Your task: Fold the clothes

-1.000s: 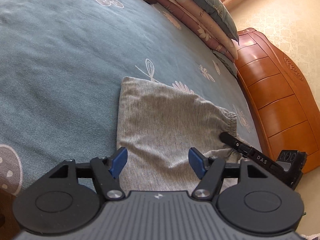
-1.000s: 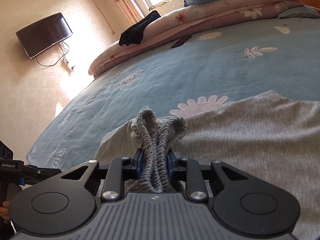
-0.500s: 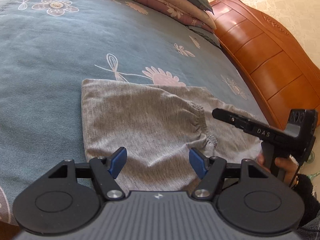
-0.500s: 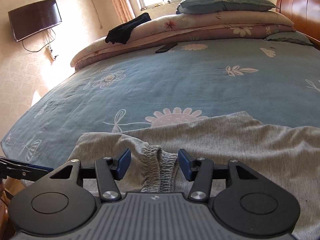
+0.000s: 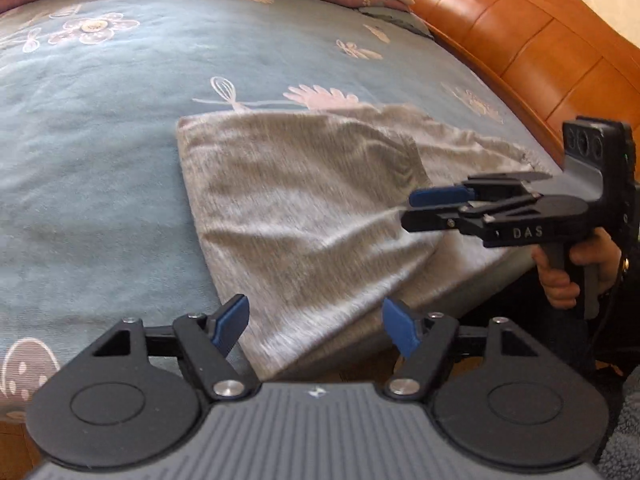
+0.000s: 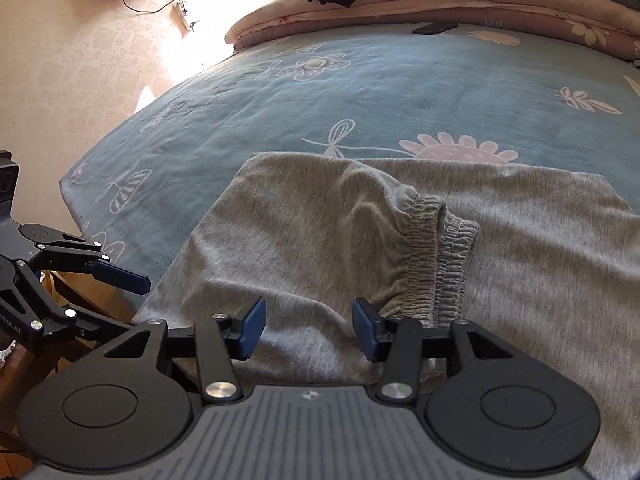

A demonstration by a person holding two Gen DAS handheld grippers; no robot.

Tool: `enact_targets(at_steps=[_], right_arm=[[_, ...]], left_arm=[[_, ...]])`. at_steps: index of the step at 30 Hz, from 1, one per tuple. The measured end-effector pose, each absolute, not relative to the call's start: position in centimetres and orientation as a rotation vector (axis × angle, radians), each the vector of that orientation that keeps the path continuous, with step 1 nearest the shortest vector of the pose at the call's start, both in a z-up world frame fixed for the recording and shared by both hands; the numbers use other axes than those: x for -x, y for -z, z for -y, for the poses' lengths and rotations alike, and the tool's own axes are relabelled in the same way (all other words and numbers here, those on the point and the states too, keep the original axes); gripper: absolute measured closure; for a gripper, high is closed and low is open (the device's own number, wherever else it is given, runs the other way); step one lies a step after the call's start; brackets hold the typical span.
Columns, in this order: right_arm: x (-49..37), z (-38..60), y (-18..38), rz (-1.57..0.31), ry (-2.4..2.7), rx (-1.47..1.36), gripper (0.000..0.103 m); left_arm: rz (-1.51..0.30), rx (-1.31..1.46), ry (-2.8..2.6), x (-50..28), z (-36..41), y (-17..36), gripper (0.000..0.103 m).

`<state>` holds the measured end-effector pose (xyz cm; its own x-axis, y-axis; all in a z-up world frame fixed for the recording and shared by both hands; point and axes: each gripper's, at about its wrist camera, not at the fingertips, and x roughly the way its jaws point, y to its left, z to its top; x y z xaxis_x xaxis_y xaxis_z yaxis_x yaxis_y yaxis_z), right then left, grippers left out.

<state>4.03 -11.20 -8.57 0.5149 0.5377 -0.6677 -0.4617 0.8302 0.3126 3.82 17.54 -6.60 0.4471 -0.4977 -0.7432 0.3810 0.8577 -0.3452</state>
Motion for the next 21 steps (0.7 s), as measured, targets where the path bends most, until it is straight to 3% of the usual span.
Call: enact_targets(at_steps=[3,8,12,21], right_arm=[[-3.9,11.0,8.0,-0.809,-0.638,-0.133,0.037],[-4.6,10.4,11.1,-0.906,-0.591,-0.153,0.037],[-3.9,11.0,11.8,-0.866,-0.610,-0.187,0.031],[-3.9,13.2,8.0,-0.705,-0.619,-0.239,0.026]], left_arm=[[-0.917,0.199,0.568,-4.9,-17.6,5.6,0.025],[-1.018,0.223,0.586,-5.9,-15.5,8.6,0.024],[-1.048,0.195,0.564,-5.0,-15.3,10.5,0.024],[-0.885,0.169,0.557,-9.2,-15.7,5.7,0.020]])
